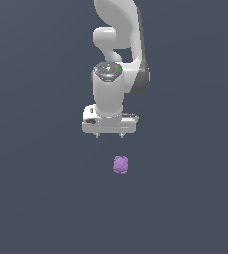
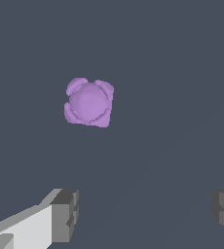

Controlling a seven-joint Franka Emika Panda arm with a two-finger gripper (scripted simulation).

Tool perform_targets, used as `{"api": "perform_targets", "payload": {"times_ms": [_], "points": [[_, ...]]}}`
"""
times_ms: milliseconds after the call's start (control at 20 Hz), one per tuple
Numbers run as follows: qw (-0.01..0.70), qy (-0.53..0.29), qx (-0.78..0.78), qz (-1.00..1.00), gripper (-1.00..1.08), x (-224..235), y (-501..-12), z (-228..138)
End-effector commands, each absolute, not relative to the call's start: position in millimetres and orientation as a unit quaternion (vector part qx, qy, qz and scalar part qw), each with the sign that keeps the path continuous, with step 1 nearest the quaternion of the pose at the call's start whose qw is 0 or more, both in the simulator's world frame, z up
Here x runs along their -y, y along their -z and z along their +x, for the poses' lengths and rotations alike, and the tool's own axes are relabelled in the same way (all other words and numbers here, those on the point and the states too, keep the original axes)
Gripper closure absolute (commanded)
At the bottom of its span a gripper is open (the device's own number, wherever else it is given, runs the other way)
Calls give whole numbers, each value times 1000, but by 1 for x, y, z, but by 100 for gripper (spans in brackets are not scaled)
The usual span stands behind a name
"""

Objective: Pick up the object and move it to a goal position.

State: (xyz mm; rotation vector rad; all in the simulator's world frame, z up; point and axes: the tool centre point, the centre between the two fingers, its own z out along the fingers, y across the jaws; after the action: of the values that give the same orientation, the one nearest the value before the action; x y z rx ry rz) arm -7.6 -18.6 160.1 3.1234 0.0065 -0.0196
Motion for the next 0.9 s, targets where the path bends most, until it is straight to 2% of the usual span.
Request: {"api": "perform_targets", "payload": {"times_ms": [0, 400, 850], "points": [[9, 6, -2, 1000, -92, 19, -160, -8], [-5, 2, -11, 1000, -92, -17, -165, -3], [-5, 2, -4, 1000, -92, -18, -160, 4]]}}
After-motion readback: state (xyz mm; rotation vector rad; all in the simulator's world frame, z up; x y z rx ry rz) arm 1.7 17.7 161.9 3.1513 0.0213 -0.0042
